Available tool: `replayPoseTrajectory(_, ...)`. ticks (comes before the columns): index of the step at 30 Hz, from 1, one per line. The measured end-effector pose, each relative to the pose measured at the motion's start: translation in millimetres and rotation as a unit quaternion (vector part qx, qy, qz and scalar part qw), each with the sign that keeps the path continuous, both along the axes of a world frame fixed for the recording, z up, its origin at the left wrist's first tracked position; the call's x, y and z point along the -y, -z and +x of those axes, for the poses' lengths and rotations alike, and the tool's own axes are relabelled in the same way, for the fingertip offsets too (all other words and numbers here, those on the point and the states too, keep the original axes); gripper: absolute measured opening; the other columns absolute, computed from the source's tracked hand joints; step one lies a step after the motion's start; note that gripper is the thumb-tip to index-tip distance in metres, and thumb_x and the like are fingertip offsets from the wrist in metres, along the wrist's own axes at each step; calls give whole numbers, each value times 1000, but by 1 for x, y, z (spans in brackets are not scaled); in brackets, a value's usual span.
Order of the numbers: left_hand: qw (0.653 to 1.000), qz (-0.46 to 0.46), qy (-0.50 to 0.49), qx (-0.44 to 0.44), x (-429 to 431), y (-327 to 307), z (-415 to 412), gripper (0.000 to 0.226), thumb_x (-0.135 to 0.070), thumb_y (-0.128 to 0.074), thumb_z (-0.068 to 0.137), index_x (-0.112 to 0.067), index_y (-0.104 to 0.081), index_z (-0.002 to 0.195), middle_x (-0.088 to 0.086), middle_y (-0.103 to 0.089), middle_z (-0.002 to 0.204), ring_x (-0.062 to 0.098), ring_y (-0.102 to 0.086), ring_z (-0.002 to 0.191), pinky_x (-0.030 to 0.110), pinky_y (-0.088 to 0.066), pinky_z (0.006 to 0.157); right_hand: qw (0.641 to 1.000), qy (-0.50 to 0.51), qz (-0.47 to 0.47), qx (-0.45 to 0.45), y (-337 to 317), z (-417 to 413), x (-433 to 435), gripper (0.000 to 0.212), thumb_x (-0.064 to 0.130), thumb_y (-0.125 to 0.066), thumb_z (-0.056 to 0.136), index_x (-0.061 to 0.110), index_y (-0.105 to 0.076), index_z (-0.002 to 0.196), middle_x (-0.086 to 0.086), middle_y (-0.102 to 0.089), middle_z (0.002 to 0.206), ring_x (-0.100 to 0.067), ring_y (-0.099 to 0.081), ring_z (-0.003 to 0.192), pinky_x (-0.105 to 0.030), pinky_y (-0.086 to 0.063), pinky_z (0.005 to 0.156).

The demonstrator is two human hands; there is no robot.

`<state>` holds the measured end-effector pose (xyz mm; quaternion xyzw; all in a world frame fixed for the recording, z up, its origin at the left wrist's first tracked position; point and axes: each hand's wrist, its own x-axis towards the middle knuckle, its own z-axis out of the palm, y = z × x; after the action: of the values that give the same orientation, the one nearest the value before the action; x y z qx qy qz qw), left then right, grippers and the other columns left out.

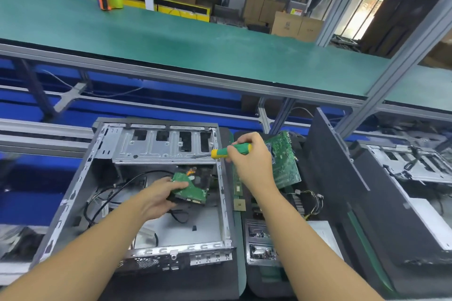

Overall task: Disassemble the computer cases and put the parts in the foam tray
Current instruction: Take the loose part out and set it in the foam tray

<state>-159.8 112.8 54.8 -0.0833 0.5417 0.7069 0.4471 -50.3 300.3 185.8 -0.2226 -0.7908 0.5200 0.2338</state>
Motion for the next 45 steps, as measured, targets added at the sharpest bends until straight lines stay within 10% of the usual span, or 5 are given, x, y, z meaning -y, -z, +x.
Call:
replayPoseTrajectory(12, 963, -132, 187, -144, 61, -85, -8, 43, -11, -77, 79, -8, -61, 119, 20, -72, 110, 35, -69, 104, 43, -56, 83, 963, 7, -262, -69, -11, -31, -11, 17, 0, -51, 90, 16, -54, 94, -2, -58, 65, -20, -57, 59, -38, -56, 61)
replayPoseTrajectory(24, 968, -83, -37, -232, 8, -137, -3, 51, -28, -89, 61, -4, -68, 101, 16, -77, 90, 23, -74, 69, 32, -57, 53, 986, -138, 71, 54, -43, -10, -30, 5, 29, -63, 91, 25, -61, 88, 6, -58, 75, -10, -48, 48, -20, -40, 45)
replayPoseTrajectory(31, 912, -169, -62, -369, -91, -171, 30, 22, -23, -77, 74, -15, -69, 93, 14, -71, 87, 29, -71, 76, 50, -61, 70, 929, -212, 261, 157, -57, 23, -42, 56, 68, -67, 78, 32, -56, 120, 18, -59, 105, -4, -57, 90, -22, -43, 73)
replayPoseTrajectory(40, 941, -116, 53, -312, -196, -170, 71, 42, -17, -64, 82, -25, -64, 123, 4, -67, 110, 26, -67, 94, 41, -61, 76, 866, 1, 407, 290, -54, 76, -77, 62, 73, -61, 79, 23, -53, 115, 0, -61, 105, -26, -63, 90, -34, -40, 66)
replayPoseTrajectory(45, 987, -44, 67, -143, -230, -165, 99, 5, 1, -58, 84, -3, -56, 86, 20, -63, 83, 27, -65, 57, 31, -56, 47, 920, 140, 245, 273, -47, 123, -120, 76, 65, -78, 70, 22, -44, 122, 0, -46, 110, -23, -57, 86, -34, -44, 69)
